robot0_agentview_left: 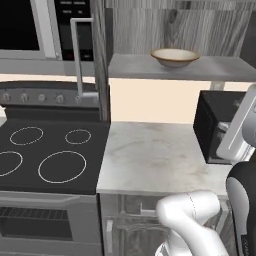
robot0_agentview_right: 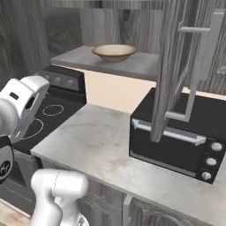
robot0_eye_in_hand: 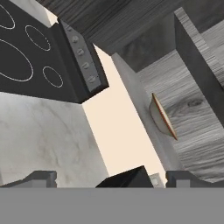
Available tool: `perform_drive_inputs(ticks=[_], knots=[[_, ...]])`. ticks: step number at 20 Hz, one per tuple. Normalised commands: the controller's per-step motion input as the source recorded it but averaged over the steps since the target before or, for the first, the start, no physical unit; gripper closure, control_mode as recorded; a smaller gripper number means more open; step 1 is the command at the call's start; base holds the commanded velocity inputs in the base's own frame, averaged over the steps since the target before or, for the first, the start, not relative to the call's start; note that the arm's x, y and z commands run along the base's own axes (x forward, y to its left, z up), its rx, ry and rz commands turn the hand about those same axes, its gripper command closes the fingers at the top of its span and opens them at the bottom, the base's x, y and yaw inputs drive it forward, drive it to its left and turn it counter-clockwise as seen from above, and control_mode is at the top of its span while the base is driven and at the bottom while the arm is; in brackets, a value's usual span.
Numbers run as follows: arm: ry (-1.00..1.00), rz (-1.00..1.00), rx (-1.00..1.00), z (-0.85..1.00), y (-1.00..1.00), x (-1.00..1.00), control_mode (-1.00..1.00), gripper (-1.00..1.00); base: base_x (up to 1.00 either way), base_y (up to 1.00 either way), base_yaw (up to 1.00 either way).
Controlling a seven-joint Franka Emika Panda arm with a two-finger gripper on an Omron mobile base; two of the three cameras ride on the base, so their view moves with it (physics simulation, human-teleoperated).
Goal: Move the bowls from the cabinet to the plates on the dining table.
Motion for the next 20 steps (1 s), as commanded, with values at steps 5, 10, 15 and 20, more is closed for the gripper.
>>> perform_drive_inputs(ticks=[5, 10, 15, 20], knots=[[0.0, 0.0, 0.0, 0.0, 0.0, 0.0, 1.0, -1.0, 0.35, -0.35, 0.16], [0.0, 0.0, 0.0, 0.0, 0.0, 0.0, 1.0, -1.0, 0.28, -0.29, 0.13], [0.0, 0.0, 0.0, 0.0, 0.0, 0.0, 1.0, -1.0, 0.15, -0.19, 0.09], [0.0, 0.0, 0.0, 0.0, 0.0, 0.0, 1.0, -1.0, 0.01, -0.04, 0.02]])
